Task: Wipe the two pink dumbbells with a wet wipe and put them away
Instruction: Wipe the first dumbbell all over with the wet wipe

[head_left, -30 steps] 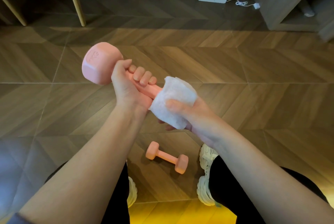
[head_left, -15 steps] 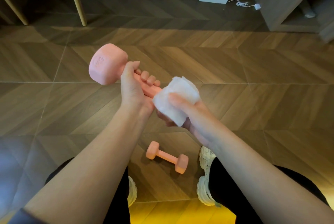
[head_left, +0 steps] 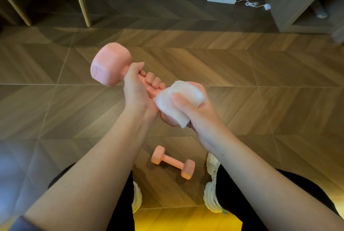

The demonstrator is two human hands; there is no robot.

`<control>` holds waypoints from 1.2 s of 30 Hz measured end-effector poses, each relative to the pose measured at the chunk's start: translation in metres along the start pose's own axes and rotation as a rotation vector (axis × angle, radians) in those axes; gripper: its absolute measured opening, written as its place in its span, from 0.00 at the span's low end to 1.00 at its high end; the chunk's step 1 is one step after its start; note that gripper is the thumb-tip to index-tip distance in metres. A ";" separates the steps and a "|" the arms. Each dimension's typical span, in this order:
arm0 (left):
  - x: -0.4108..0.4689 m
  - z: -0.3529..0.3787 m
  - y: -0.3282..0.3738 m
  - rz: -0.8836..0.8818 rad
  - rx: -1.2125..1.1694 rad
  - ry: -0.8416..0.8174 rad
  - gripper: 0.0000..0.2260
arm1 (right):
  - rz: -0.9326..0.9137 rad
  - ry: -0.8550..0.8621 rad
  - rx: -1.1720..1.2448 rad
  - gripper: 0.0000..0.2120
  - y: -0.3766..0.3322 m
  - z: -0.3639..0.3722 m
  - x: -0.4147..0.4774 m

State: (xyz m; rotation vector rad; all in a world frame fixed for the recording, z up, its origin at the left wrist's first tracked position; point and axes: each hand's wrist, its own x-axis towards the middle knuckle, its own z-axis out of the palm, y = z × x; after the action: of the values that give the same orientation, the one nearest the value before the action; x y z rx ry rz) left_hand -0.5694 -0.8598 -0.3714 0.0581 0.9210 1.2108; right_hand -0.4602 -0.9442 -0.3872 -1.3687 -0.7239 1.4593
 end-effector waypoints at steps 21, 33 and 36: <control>0.001 0.001 -0.001 0.023 -0.003 0.001 0.14 | 0.108 -0.122 0.118 0.22 -0.006 -0.014 0.004; -0.003 0.001 -0.003 0.008 0.023 -0.075 0.15 | 0.161 -0.036 0.100 0.15 -0.009 -0.008 0.004; -0.003 0.001 0.000 0.018 0.003 -0.114 0.14 | 0.324 -0.365 0.219 0.27 -0.013 -0.026 0.002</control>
State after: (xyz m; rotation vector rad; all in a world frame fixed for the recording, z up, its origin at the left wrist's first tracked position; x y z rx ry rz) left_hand -0.5690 -0.8616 -0.3694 0.1372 0.8242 1.2099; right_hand -0.4321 -0.9429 -0.3809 -1.0973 -0.5607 2.0169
